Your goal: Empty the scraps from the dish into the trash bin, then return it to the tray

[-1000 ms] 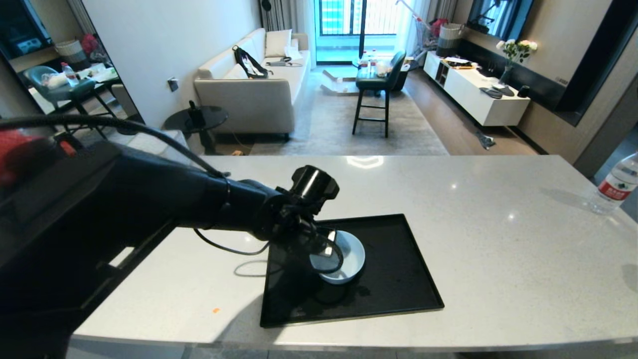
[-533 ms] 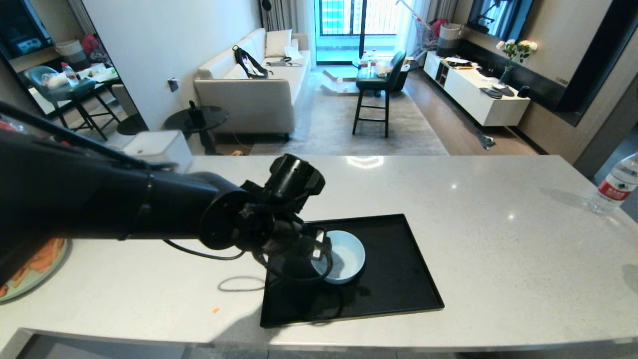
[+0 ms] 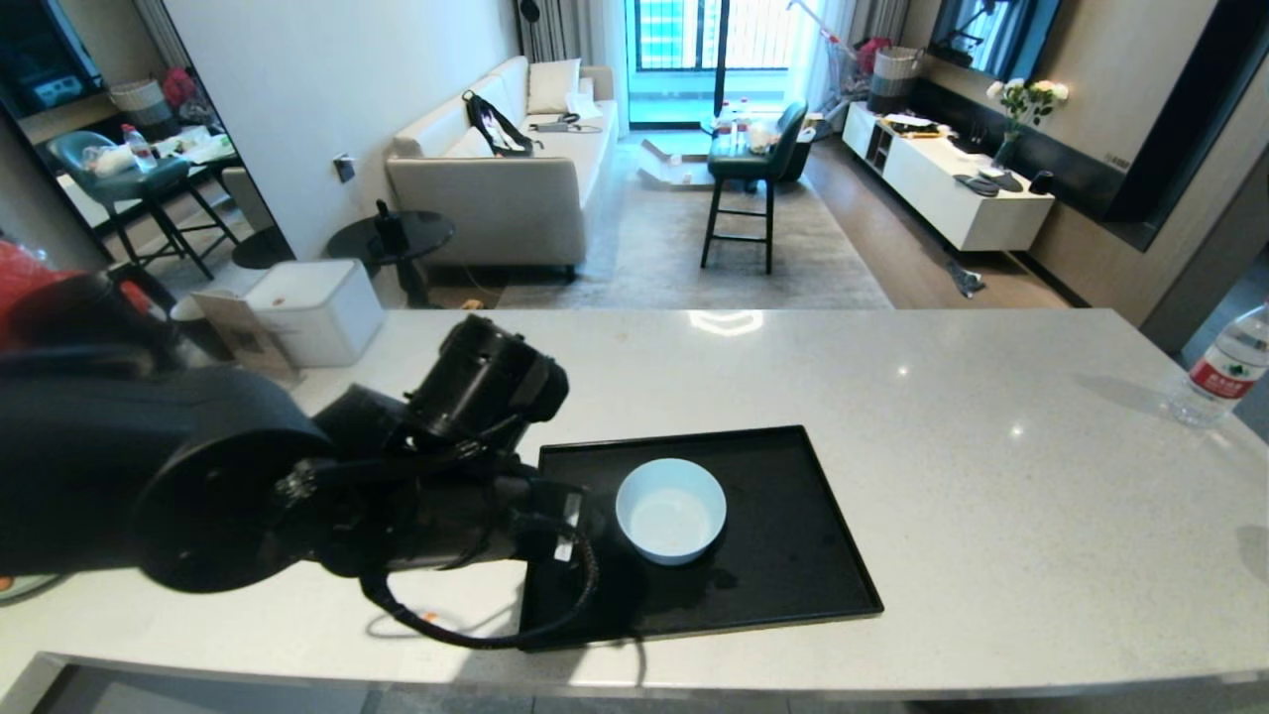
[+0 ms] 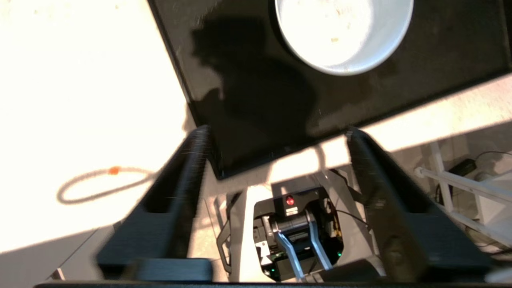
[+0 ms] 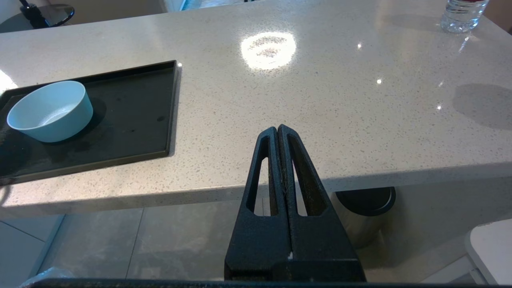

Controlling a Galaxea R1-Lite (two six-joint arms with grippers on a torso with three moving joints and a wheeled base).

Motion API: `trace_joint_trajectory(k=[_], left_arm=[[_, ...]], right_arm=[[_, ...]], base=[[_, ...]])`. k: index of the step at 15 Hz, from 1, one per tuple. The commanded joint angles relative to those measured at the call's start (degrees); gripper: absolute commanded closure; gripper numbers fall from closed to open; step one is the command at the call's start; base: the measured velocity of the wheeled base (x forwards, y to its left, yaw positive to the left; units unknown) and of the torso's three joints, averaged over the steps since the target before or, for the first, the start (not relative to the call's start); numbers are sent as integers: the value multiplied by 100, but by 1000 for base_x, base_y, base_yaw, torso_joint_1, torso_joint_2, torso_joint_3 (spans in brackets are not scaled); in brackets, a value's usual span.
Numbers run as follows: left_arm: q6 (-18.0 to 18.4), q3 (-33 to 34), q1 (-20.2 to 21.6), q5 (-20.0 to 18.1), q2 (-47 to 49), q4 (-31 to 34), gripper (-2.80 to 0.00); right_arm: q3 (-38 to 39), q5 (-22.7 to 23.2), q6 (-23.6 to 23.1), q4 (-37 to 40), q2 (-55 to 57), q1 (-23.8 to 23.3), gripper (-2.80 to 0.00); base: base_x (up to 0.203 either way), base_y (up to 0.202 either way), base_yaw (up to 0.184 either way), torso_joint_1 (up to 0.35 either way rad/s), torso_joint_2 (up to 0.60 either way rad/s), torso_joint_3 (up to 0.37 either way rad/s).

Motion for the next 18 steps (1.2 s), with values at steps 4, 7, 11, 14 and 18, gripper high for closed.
trace_joint_trajectory(k=[4,7,11,14,18], left_arm=[[-139,792,-149,-10,-1077,-34,0],[-156,1565,-130,-12,-1707,-424,0],[-161,2671,141,-10,-3343,-771,0],[-140,3495,557,-5,-4954,-813,0],[230,4660,1388,-8,-6954,-835,0]], right_arm=[[0,0,3,-3,-2,1,0],[-6,0,3,-3,-2,1,0],[0,0,3,-3,-2,1,0],[0,0,3,-3,-2,1,0],[0,0,3,-3,-2,1,0]], base=[[0,0,0,0,0,0],[0,0,0,0,0,0],[0,0,0,0,0,0],[0,0,0,0,0,0],[0,0,0,0,0,0]])
